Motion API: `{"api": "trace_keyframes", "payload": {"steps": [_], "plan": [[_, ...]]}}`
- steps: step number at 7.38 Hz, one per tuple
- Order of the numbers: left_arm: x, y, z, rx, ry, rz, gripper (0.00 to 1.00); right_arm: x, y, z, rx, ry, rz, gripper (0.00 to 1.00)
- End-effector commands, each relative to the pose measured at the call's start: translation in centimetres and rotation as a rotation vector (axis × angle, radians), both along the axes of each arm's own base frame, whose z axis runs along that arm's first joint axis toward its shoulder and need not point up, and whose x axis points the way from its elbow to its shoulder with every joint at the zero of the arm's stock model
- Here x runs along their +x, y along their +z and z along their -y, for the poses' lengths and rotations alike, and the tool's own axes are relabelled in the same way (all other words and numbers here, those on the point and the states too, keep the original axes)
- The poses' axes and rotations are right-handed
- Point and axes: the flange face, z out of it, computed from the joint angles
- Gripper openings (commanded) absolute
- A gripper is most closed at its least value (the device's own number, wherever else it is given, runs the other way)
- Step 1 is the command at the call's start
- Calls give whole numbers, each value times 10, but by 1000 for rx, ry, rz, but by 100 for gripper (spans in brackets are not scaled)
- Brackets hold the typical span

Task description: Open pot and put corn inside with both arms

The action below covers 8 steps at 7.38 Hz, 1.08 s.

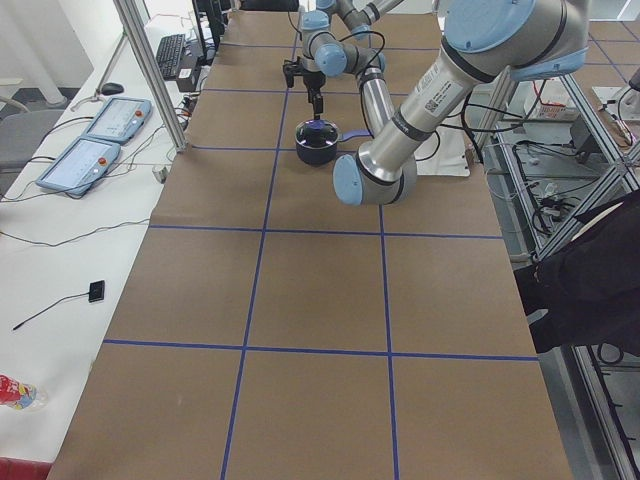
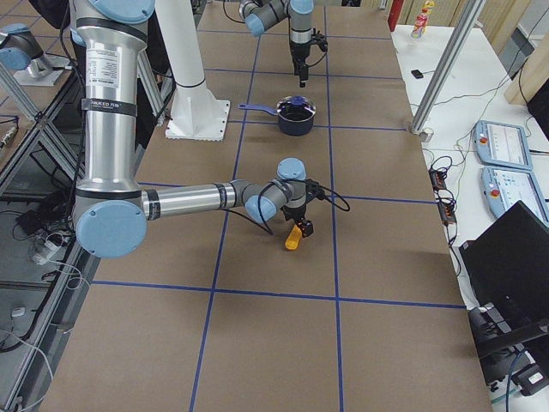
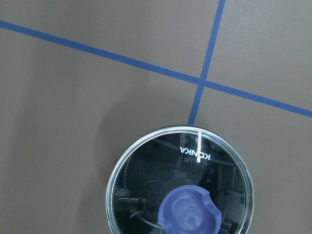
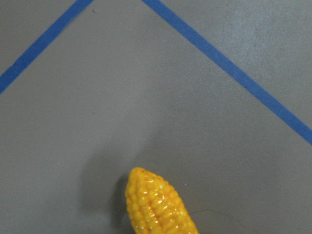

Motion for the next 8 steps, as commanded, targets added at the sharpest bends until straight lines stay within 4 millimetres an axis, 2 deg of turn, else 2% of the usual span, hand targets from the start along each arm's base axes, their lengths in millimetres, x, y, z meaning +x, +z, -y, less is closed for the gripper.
{"api": "trace_keyframes", "payload": {"steps": [1,3,7,8], "plan": [[7,-4,5,-2,1,4,98,-15,7,-7,19,-11,-43,98],[18,-5,13,-2,-1,0,98,-16,9,-7,17,-13,-46,88],[22,-1,15,-6,0,7,98,-19,8,-6,14,-19,-48,56],[22,-1,15,-6,0,9,98,-19,7,-5,0,-28,-45,56]]}}
